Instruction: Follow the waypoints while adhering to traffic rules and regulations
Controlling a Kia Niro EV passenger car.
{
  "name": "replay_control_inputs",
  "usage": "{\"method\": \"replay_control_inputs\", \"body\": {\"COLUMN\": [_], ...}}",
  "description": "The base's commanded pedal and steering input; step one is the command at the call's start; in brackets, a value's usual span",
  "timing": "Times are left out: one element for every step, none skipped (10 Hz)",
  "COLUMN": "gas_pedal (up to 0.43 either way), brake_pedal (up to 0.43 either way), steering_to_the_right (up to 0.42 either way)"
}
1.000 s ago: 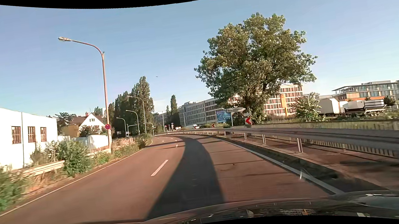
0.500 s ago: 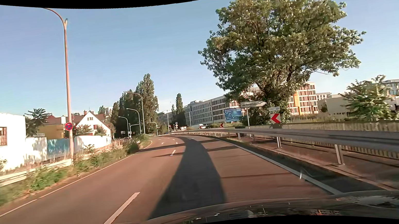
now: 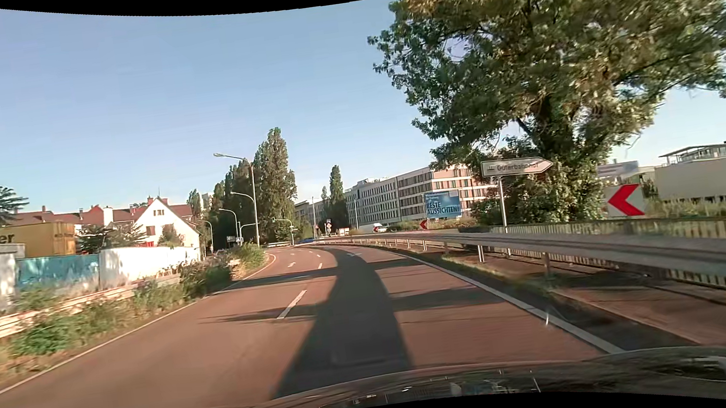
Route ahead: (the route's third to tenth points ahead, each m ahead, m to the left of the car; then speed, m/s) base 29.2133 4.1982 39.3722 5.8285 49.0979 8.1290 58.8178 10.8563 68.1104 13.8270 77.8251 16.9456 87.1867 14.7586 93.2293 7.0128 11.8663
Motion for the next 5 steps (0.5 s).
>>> {"method": "replay_control_inputs", "body": {"gas_pedal": [0.079,0.079,0.079,0.079,0.079], "brake_pedal": [0.000,0.000,0.000,0.000,0.000], "steering_to_the_right": [-0.020,-0.021,-0.021,-0.021,-0.021]}}
